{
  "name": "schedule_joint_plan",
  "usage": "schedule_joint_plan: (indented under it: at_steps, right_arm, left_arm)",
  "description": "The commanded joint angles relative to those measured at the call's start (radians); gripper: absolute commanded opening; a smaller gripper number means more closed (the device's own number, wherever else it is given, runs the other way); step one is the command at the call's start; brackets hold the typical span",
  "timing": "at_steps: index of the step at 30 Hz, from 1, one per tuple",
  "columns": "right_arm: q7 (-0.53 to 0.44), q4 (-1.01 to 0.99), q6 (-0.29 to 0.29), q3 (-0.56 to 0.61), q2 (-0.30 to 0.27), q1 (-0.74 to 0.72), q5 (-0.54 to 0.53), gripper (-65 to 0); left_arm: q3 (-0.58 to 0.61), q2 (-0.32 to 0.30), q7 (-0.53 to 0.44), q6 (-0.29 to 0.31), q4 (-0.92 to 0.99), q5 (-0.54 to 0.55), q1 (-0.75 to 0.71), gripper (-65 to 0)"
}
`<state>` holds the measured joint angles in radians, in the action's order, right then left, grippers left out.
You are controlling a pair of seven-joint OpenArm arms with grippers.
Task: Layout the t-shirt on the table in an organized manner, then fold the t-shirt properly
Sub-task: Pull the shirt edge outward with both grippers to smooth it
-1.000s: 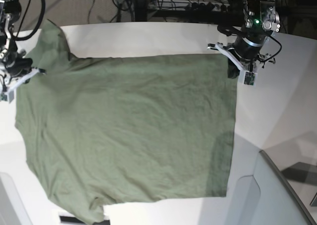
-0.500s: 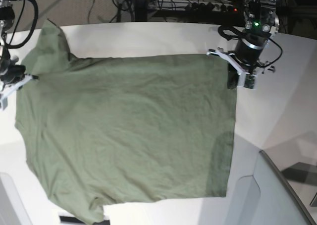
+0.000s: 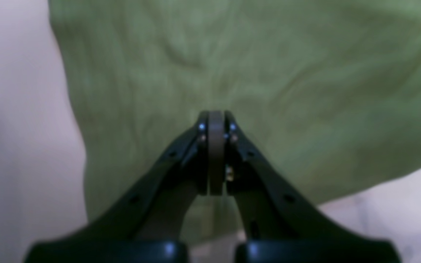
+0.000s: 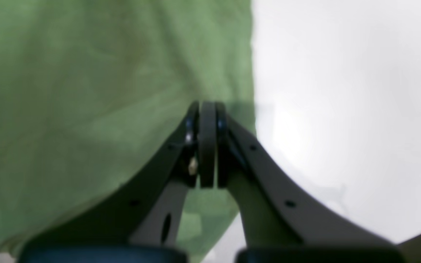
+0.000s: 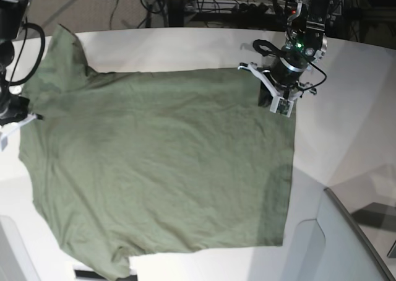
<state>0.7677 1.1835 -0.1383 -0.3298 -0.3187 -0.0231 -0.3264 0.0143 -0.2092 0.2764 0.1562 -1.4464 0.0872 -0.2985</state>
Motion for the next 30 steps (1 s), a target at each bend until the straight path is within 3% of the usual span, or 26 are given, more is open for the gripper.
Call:
schedule_joint_plan:
  at_steps: [1,7,14,23,30]
  right_arm:
    - [-0.007,-0.011,-0.002,-0.004,-0.021,-0.021,-0.007,-64.8]
    - [-0.072,-0.07,-0.002,-0.005,-0.021,0.019,-0.01,-64.8]
    - [-0.076,-0.04,-0.002,-0.016,0.002,0.117,-0.014,-64.8]
    - [-0.069,0.26,0.001,-0.053,0.131,0.295,-0.01,-64.8]
    - [-0.067,0.453,0.001,-0.058,0.138,0.323,-0.01,-64.8]
  left_arm:
    - [-0.007,-0.012,-0.018,-0.007,0.006,0.006,0.0,-65.0]
    - [-0.017,-0.039,-0.019,-0.007,0.042,0.007,-0.014,-65.0]
    - [-0.018,-0.094,-0.019,-0.007,0.031,0.006,-0.021,-65.0]
    - [-0.017,-0.131,-0.019,-0.007,-0.067,0.012,-0.057,-65.0]
    - [-0.092,-0.12,0.016,-0.007,-0.274,0.013,-0.113,-65.0]
